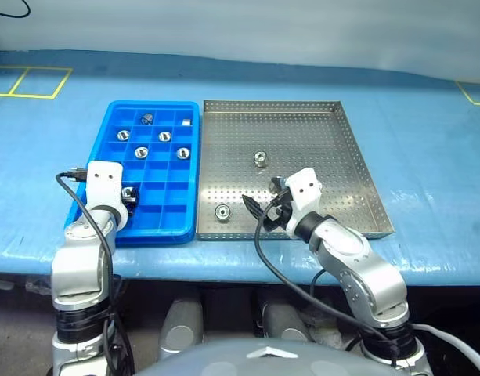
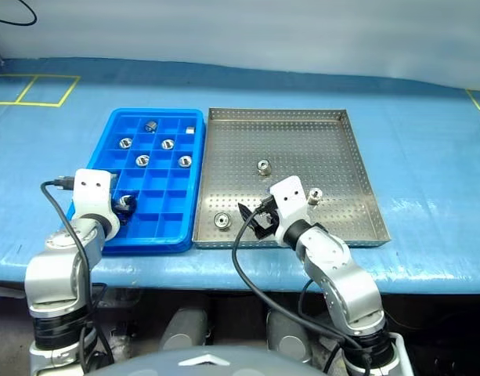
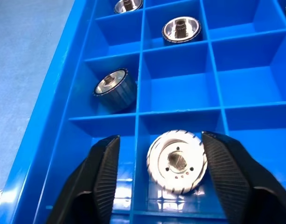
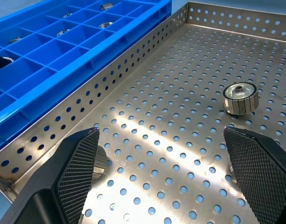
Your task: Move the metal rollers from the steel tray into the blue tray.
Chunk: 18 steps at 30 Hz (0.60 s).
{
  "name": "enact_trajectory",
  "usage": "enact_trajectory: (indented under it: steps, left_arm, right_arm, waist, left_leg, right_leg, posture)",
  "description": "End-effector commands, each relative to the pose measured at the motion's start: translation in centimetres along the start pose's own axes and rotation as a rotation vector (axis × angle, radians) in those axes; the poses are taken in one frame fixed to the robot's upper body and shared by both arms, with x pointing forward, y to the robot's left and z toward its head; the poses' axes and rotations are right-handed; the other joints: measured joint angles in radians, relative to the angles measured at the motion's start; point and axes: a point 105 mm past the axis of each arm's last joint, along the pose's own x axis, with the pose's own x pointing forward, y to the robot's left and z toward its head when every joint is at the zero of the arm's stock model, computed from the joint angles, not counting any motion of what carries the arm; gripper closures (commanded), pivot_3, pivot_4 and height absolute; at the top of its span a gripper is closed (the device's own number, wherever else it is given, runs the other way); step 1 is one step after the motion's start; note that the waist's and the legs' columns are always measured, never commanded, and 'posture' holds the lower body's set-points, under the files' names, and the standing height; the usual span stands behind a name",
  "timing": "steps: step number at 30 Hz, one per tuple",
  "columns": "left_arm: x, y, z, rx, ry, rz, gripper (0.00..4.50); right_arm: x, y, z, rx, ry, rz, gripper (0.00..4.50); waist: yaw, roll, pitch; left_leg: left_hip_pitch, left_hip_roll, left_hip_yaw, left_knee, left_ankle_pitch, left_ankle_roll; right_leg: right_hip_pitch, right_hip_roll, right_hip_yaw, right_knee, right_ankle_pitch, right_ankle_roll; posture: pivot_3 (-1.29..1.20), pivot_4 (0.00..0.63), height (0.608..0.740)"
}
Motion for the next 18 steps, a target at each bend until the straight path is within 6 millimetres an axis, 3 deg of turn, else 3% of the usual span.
enact_trajectory:
  steps: [1,4,9,13,18]
  left_arm:
    - [-0.3,-2.0,2.5,0.02,-0.098,-0.111,0.03]
    - [-0.7,-5.0,5.0,0.054,-0.205,-0.309,0.03]
    - [-1.7,-9.4,6.4,0.224,-0.276,-0.658,0.03]
    - [-2.3,-11.8,6.0,0.364,-0.254,-0.915,0.03]
    - [-2.0,-13.1,4.3,0.541,-0.158,-1.119,0.03]
  right_arm:
    - [-0.5,0.3,1.5,-0.026,-0.065,0.011,0.0]
    - [-0.6,0.2,1.6,-0.035,-0.067,0.009,0.0]
    - [-1.0,0.3,1.4,-0.039,-0.063,0.018,0.0]
    - [-1.5,0.3,1.1,-0.045,-0.056,0.022,0.0]
    - [-1.7,-0.1,0.9,-0.045,-0.051,-0.003,0.0]
  waist:
    - [0.005,0.0,0.0]
    - [0.012,0.0,0.0]
    - [-0.011,0.0,0.0]
    - [-0.03,0.0,0.0]
    - [-0.043,0.0,0.0]
  left_leg:
    - [0.0,0.0,0.0,0.0,0.0,0.0]
    - [-0.001,-0.001,0.0,0.002,0.0,0.0]
    - [0.0,-0.001,0.002,0.0,0.0,0.0]
    - [0.0,0.0,0.001,-0.003,0.0,0.0]
    - [0.0,0.0,0.002,-0.003,0.0,0.0]
  right_leg:
    - [0.0,0.0,0.0,0.0,0.0,0.0]
    - [0.001,-0.001,0.0,-0.001,0.0,0.0]
    - [0.0,-0.001,0.001,-0.002,0.0,0.0]
    - [-0.002,0.0,0.001,-0.001,0.0,-0.001]
    - [-0.002,0.0,0.001,-0.001,-0.001,-0.001]
  posture:
    - [0.11,0.15,0.74]
    - [0.1,0.15,0.74]
    - [0.07,0.15,0.74]
    - [0.05,0.15,0.74]
    - [0.02,0.15,0.74]
